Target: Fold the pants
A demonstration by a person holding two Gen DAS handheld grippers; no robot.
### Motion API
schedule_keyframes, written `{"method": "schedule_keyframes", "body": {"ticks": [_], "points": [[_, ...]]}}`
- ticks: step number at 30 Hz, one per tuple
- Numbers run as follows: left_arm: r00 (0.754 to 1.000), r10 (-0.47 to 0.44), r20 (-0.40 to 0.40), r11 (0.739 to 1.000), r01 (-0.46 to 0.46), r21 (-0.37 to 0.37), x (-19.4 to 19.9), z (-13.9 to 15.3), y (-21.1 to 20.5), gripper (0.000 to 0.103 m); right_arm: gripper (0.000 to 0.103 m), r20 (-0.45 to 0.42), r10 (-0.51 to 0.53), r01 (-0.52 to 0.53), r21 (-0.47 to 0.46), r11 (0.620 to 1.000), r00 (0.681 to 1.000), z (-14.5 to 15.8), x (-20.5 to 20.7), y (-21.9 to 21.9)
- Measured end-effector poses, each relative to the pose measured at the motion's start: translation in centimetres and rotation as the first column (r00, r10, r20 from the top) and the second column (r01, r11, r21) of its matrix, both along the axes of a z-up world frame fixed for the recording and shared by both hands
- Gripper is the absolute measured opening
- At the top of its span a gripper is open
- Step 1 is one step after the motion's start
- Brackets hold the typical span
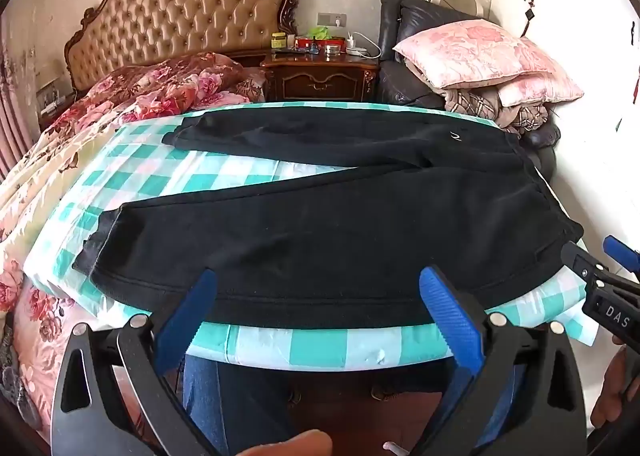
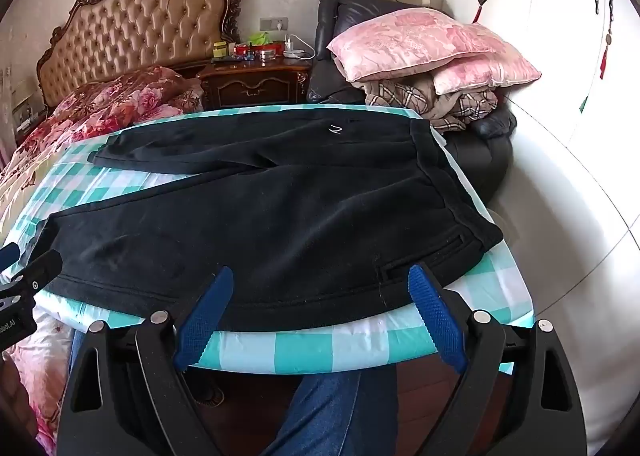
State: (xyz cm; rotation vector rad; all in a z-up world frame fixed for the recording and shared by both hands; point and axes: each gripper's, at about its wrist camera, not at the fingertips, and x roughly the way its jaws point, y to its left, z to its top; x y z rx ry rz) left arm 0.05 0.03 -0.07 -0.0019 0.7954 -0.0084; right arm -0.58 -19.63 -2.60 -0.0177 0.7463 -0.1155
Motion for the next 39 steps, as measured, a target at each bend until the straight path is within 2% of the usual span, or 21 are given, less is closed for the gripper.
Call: {"method": "schedule_keyframes", "body": {"ticks": [2,4,18,39], "points": [[1.0,0.001,-0.003,1.0,-0.001,-0.002,0.1,-0.1,-0.2,0.102,0.086,-0.003,0.0,0.0,0.001,1.0,1.0,0.0,0.0,0.1],[1.0,0.009,0.007,0.999,-0.009,-0.042,0.2,0.1,0.6,0.102,0.086,-0.004,0.0,0.0,0.002,1.0,1.0,0.0,0.0,0.1],[1.0,-0.004,0.006,1.0,0.004,-0.023,-0.3,0.2,0.0,0.102,0.086,0.0,-0.009,0.009,0.013,1.0,1.0,0.0,-0.5,-0.3],[1.0,-0.011,0.0,0.999,0.011,-0.033,-0.2,0.1,-0.5,0.102,0.086,0.007,-0.012,0.012,0.014,1.0,1.0,-0.1,-0.2,-0.3]]}}
